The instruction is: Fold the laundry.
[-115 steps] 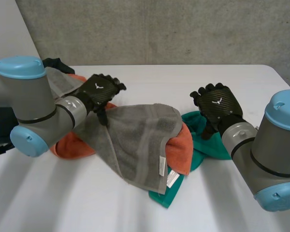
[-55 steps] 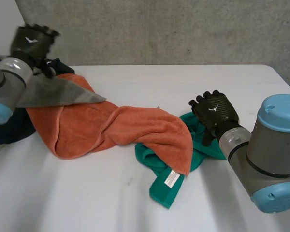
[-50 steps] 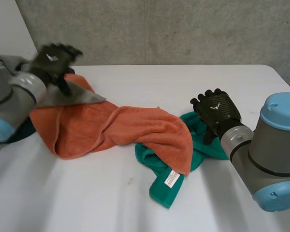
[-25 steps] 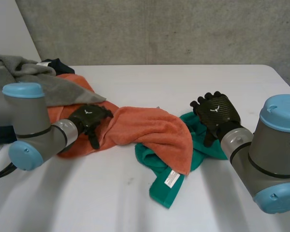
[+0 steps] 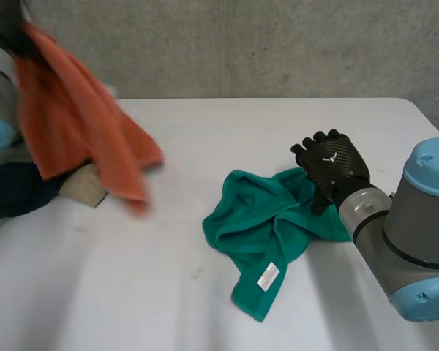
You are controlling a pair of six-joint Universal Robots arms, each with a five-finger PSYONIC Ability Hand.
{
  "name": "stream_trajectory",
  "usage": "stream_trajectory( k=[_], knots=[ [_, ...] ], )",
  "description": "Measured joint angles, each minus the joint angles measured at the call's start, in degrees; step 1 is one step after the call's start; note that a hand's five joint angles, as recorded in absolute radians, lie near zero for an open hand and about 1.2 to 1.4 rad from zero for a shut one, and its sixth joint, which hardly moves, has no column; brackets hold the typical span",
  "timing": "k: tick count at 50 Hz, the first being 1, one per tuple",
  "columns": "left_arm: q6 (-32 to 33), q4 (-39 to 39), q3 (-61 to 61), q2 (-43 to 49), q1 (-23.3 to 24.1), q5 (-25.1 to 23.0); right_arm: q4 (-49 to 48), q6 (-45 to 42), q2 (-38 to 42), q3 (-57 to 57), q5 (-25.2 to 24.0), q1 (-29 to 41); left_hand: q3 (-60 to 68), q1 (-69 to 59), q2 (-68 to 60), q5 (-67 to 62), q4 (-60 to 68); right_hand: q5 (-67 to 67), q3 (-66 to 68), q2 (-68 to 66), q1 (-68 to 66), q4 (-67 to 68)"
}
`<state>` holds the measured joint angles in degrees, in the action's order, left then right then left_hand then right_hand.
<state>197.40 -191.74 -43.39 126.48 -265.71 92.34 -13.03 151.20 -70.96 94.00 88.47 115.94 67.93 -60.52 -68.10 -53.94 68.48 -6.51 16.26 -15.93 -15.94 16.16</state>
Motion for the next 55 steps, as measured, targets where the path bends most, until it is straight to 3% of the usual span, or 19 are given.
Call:
stream_trajectory(
  k=[5,12,14,18,20,29,35,42,48,55],
  knots=[
    [-1.1,0.3,9.2,2.3,-3.8,1.7,-0.1,0.0,0.2,-0.6,-0.2,0.5,0.0,0.0,0.0,0.0,0.0,0.2,0.0,0.1,0.1,0.0],
    [1.9,2.1,13.6,9.7,-5.5,0.0,-0.1,0.0,1.2,-0.9,-0.2,1.5,0.1,0.0,0.0,-0.5,0.2,0.6,0.0,0.1,0.2,0.0],
    [3.3,1.7,13.2,11.9,-5.5,-0.7,-0.1,0.0,1.4,-0.9,-0.2,1.7,-4.8,1.1,5.4,2.4,-5.0,0.8,0.0,0.1,0.2,0.0],
    [5.5,0.3,10.5,14.9,-5.1,-1.7,0.1,0.0,1.5,-1.0,-0.2,1.8,-39.3,38.5,39.9,36.3,-40.3,2.4,-1.3,0.9,0.9,-1.1],
    [6.1,-0.2,8.5,14.8,-4.7,-1.9,0.4,0.0,1.4,-1.1,-0.2,1.7,-51.6,48.8,52.4,47.8,-52.8,3.6,-2.5,2.2,1.9,-2.3],
    [4.7,0.1,-8.7,1.4,-1.3,-3.2,5.8,0.3,-1.3,-3.2,-1.0,-1.1,-56.1,49.8,56.3,51.4,-57.2,4.1,-3.3,2.7,2.2,-2.9],
    [0.5,5.6,-23.6,-12.9,3.4,-9.0,15.1,1.0,-3.2,-7.1,-2.7,-4.3,-56.1,49.8,56.4,51.4,-57.2,4.1,-3.3,2.7,2.2,-2.9],
    [-6.6,16.1,-34.0,-20.3,11.7,-15.4,28.1,0.4,-1.8,-12.3,-4.8,-7.2,-56.1,49.8,56.5,51.4,-57.2,3.7,-3.1,2.6,2.1,-2.8],
    [-13.7,20.2,-36.4,-16.6,20.4,-16.9,30.6,-0.9,2.1,-13.7,-7.4,-7.9,-56.1,49.8,56.5,51.4,-57.2,-0.2,0.2,-0.2,-0.1,0.1],
    [-16.7,17.6,-31.4,-4.3,28.3,-16.0,24.7,-2.4,6.8,-12.5,-8.5,-7.8,-56.1,49.9,56.5,51.4,-57.2,-6.7,6.5,-6.0,-6.9,6.6]
  ],
)
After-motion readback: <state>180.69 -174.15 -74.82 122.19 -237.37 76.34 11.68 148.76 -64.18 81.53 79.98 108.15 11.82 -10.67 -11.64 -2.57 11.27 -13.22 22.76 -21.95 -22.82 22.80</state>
